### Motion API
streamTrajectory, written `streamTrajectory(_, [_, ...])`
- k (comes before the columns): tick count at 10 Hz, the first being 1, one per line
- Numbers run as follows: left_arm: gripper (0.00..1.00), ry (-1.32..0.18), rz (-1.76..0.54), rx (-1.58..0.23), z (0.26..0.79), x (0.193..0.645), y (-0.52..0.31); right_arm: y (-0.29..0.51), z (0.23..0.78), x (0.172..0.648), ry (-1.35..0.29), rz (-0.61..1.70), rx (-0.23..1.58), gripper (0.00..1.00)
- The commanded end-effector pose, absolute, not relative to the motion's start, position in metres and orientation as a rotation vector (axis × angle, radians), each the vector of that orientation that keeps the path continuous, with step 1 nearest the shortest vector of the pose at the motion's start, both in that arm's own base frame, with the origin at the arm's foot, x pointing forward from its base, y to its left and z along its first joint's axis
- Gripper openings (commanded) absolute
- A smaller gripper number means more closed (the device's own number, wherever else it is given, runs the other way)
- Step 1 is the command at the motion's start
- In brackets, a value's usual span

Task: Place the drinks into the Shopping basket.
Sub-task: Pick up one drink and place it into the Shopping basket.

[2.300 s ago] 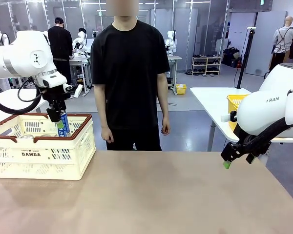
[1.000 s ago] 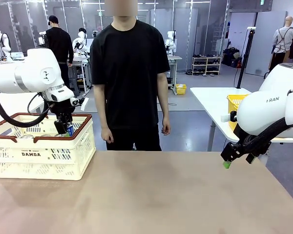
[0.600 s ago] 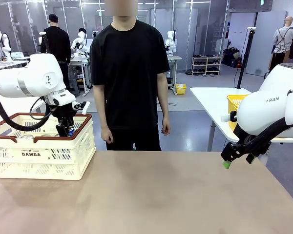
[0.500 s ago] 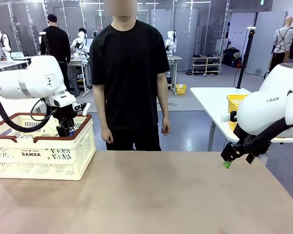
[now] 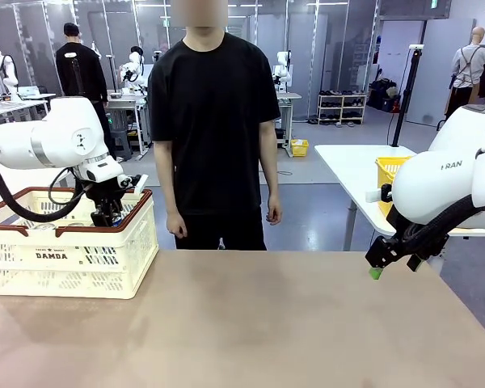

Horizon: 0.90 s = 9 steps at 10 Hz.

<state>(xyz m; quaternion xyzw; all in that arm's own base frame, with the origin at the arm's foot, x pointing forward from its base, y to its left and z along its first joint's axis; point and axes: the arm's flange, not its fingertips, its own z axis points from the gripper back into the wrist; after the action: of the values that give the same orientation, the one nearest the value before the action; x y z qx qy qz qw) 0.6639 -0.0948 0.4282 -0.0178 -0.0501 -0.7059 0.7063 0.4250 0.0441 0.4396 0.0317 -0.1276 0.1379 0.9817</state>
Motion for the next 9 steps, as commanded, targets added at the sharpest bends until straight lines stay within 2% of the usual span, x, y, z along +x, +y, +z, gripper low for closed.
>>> streamTrajectory(1, [0.59,-0.115,-1.642,-0.013,0.421,0.667,-0.089,0.043,0.439,0.425,-0.259,0.292,0.072,1.0])
streamTrajectory(5, [0.59,-0.148,-1.673,-0.029,0.407,0.672,-0.082,0.043,0.439,0.425,-0.259,0.292,0.072,1.0])
streamTrajectory(9, [0.59,-0.109,-1.691,-0.021,0.397,0.674,-0.07,0.043,0.439,0.425,-0.259,0.292,0.072,1.0])
